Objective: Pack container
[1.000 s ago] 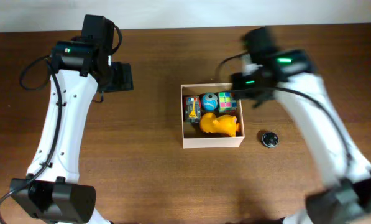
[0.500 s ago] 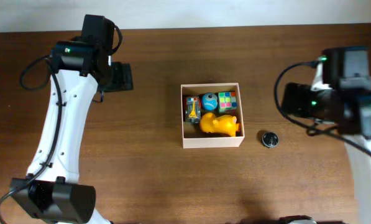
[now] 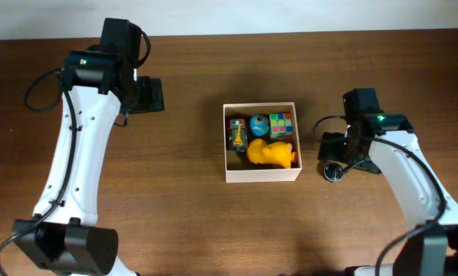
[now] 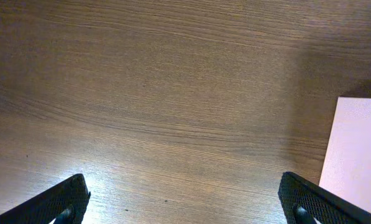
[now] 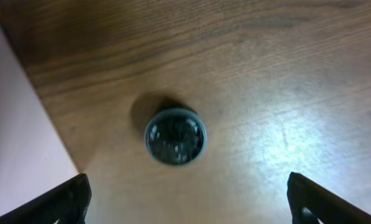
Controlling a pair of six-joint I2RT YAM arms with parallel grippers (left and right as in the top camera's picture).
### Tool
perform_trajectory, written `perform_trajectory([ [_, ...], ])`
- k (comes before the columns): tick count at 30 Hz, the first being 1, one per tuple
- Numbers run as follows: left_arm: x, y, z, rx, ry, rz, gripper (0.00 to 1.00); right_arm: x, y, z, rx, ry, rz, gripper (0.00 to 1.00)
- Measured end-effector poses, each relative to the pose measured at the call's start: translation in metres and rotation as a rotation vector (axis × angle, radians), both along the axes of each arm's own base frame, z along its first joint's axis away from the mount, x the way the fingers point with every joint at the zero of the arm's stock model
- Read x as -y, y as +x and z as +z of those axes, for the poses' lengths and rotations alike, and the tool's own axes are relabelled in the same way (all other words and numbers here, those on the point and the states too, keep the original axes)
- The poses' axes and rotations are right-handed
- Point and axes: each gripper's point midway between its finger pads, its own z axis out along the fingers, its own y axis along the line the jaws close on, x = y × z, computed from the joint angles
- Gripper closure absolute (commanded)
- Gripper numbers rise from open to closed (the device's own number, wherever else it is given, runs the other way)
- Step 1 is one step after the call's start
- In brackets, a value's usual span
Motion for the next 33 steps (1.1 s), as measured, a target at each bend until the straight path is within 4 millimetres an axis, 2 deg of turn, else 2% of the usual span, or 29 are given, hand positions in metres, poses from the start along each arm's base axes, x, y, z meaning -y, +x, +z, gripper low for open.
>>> perform_trajectory([
  [4,0.0,0.0,0.0,0.0,0.0,0.0,0.01,0.0,0.009,-0.02,-0.005,0.002,-0.01,0.1],
  [12,0.0,0.0,0.0,0.0,0.0,0.0,0.01,-0.009,0.007,-0.056,-0.097,0.052,0.0,0.12],
  [21,0.0,0.0,0.0,0.0,0.0,0.0,0.01,-0.014,0.008,-0.06,-0.101,0.086,0.006,0.12],
  [28,0.0,0.0,0.0,0.0,0.0,0.0,0.01,-0.005,-0.003,-0.074,-0.118,0.099,-0.032,0.14],
  [33,0.0,0.0,0.0,0.0,0.0,0.0,0.01,0.001,-0.005,-0.079,-0.111,0.13,-0.065,0.2],
])
